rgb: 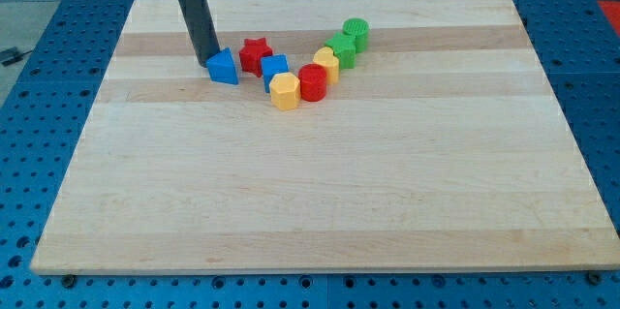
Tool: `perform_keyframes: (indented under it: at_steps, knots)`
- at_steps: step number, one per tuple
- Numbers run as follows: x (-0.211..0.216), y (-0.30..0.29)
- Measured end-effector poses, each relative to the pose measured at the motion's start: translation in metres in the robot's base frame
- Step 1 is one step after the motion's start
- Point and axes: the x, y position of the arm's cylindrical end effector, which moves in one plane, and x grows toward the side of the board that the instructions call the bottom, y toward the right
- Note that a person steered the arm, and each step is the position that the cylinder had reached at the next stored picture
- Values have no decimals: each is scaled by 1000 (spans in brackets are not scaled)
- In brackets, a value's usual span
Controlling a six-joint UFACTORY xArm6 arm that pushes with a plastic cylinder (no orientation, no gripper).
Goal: Separate triangle from hexagon
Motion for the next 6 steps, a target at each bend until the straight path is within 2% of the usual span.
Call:
perform_keyframes:
  at_steps: [2, 6]
  knots:
    - [23, 16]
    - [88, 112]
